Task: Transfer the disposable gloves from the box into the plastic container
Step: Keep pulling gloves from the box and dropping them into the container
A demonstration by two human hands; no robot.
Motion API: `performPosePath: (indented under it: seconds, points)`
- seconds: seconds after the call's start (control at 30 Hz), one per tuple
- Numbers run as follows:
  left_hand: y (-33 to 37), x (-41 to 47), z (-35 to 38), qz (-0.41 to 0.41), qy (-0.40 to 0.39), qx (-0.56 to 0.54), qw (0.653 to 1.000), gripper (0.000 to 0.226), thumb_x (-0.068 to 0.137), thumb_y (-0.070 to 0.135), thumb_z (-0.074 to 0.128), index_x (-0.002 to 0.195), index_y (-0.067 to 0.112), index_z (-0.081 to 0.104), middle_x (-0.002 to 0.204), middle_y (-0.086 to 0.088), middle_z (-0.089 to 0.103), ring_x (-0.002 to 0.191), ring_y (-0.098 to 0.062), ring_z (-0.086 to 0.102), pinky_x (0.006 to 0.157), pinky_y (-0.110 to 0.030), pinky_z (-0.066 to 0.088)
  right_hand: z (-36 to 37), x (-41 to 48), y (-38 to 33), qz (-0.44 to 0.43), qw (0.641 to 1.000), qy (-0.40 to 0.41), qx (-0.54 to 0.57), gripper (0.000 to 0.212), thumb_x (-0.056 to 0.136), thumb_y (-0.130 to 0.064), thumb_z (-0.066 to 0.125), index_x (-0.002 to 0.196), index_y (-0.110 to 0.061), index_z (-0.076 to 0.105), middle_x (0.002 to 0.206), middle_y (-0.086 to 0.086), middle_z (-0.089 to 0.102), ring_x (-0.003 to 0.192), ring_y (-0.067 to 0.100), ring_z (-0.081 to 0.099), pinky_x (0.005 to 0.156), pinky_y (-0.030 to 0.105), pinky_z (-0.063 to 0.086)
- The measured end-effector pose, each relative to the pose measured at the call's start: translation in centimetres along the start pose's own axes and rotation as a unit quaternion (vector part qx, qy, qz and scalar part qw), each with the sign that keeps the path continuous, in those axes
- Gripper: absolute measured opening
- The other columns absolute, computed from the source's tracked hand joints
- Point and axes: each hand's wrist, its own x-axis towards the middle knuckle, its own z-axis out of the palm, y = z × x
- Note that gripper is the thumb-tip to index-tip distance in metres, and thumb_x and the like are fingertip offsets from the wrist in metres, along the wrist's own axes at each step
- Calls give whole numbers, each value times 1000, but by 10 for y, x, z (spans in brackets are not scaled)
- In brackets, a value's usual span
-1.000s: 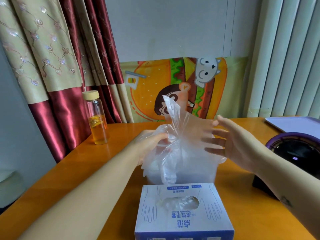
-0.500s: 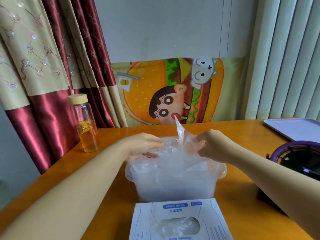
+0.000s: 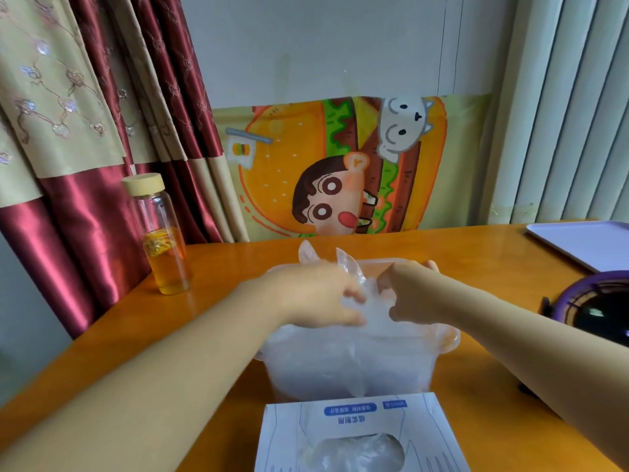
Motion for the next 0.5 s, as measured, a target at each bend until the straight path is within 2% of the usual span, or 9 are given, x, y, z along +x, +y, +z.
performPosePath:
  seconds: [0.07, 0.17, 0.2, 0.27, 0.33, 0.37, 0.43, 0.5]
  points:
    - [-2, 10, 11, -59, -121, 63, 989, 42, 97, 34, 50, 139, 29, 49, 143, 6, 47, 126, -18, 47, 102, -32, 40, 0, -1, -1, 0, 1000, -9, -19, 49, 91, -17, 59, 138, -22, 46, 132, 0, 52, 126, 24, 42, 112, 41, 18]
    - [-14, 23, 24, -80, -181, 104, 975, 53, 96, 10, 50, 146, 25, 39, 149, -1, 40, 132, -24, 42, 103, -32, 38, -2, -5, 1, 11, 998, -3, -62, 47, 90, -26, 61, 135, -21, 47, 129, 1, 50, 121, 23, 43, 108, 42, 23]
    - [-18, 26, 26, -77, -187, 106, 974, 57, 95, 8, 51, 147, 25, 36, 150, -1, 38, 132, -24, 41, 104, -32, 37, -4, -6, 5, 14, 997, 32, -66, 49, 89, -33, 62, 134, -22, 47, 130, 1, 48, 120, 23, 42, 103, 42, 27]
    - [-25, 28, 28, -74, -194, 90, 974, 62, 94, 9, 54, 149, 26, 31, 152, -1, 34, 135, -24, 37, 105, -33, 35, -11, -11, 10, 14, 987, 151, -56, 53, 86, -41, 62, 134, -27, 45, 135, 0, 41, 123, 23, 37, 100, 42, 29]
    - [-31, 32, 31, -80, -200, 68, 974, 66, 93, 8, 55, 150, 28, 28, 154, -1, 30, 136, -26, 36, 103, -32, 35, -20, -14, 8, -48, 961, 272, 15, 44, 86, -37, 63, 128, -29, 52, 134, -4, 44, 122, 20, 38, 101, 38, 34]
    - [-34, 36, 37, -87, -201, 58, 974, 67, 93, 7, 56, 150, 28, 28, 154, -2, 29, 135, -27, 36, 100, -31, 36, -23, -13, 3, -102, 952, 283, 63, 36, 87, -32, 63, 122, -28, 57, 129, -6, 50, 118, 16, 44, 99, 35, 39]
    - [-37, 43, 46, -106, -195, 55, 973, 63, 95, 10, 55, 149, 29, 27, 152, -3, 31, 130, -28, 41, 95, -31, 38, -21, -11, -9, -192, 961, 177, 95, 30, 88, -25, 65, 117, -27, 62, 119, -10, 59, 106, 9, 55, 91, 24, 46]
    - [-34, 43, 53, -128, -179, 97, 971, 63, 97, 10, 48, 149, 35, 23, 149, -1, 34, 125, -27, 45, 95, -36, 42, -6, 0, -14, -207, 977, 37, 27, 43, 86, -28, 67, 128, -26, 56, 126, -7, 57, 111, 11, 53, 94, 23, 42]
